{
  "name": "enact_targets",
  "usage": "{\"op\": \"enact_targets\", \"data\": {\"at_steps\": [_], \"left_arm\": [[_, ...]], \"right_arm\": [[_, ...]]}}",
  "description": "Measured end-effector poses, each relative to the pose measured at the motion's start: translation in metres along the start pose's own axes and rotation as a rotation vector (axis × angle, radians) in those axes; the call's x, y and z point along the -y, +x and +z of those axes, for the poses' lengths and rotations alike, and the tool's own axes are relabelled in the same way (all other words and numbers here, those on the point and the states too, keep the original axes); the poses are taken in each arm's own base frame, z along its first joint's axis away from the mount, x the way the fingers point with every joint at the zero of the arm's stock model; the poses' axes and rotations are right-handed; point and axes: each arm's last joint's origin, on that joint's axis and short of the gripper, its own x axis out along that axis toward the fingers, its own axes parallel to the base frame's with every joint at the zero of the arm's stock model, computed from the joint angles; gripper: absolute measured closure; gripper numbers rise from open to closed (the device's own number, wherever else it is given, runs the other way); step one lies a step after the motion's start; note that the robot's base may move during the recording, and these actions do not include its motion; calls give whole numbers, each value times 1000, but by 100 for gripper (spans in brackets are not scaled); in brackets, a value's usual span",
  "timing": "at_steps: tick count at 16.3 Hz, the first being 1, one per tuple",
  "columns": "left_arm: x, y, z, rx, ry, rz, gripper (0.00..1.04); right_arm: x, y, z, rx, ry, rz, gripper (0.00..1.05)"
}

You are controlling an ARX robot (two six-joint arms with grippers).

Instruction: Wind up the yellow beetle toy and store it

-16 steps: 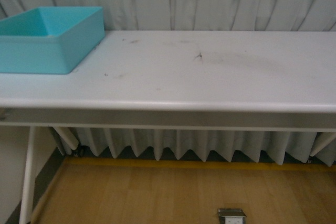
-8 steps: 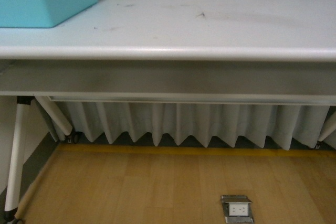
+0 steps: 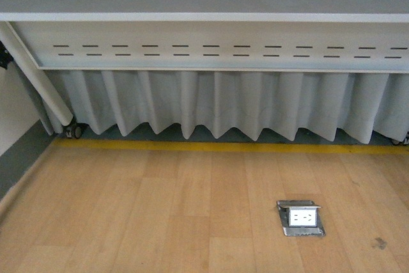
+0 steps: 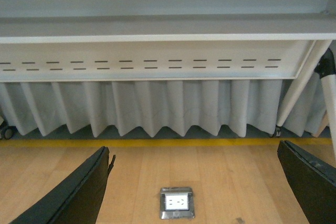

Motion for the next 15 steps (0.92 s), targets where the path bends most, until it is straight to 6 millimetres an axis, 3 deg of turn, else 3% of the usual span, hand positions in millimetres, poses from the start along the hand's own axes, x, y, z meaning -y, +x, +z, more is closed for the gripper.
{"op": "enact_targets", "data": {"at_steps": [15], "left_arm": [[0,0,0,2,0,1,7]], "right_arm": [[0,0,0,1,0,1,7]]}}
